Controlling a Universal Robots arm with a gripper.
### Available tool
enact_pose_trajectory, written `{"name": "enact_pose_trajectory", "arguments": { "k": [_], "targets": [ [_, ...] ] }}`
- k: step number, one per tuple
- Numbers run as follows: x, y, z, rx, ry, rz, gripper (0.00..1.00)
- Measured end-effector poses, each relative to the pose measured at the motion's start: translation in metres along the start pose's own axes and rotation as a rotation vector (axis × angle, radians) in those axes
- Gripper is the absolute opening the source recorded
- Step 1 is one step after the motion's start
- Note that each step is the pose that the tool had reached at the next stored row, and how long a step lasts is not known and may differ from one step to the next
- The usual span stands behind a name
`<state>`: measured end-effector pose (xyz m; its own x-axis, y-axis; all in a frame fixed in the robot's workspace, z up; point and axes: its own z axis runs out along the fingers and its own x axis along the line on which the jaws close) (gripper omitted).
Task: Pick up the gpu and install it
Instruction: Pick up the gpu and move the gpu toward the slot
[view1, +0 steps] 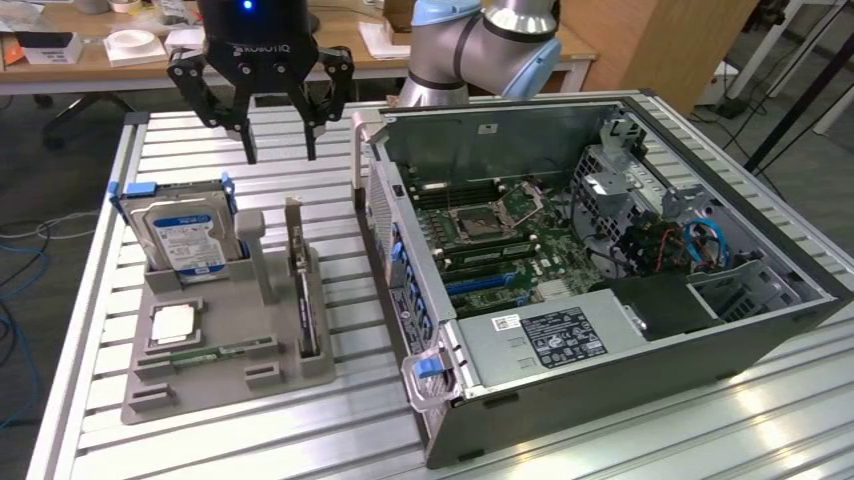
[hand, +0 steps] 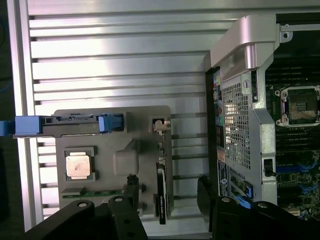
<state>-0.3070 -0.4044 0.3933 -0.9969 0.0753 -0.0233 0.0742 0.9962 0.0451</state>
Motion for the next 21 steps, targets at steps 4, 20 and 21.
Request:
{"name": "enact_pose_trajectory", "arguments": {
  "k": [4,20,21],
  "targets": [
    [0.0000,0.0000,0.0000,0.0000,-0.0001,0.000,0.59],
    [-0.0001,-0.0014,-0.0001,0.0000,0.0000,0.000,0.59],
    [-0.0001,-0.0016,-0.0001,0.0000,-0.0001,0.000,0.59]
  ]
}}
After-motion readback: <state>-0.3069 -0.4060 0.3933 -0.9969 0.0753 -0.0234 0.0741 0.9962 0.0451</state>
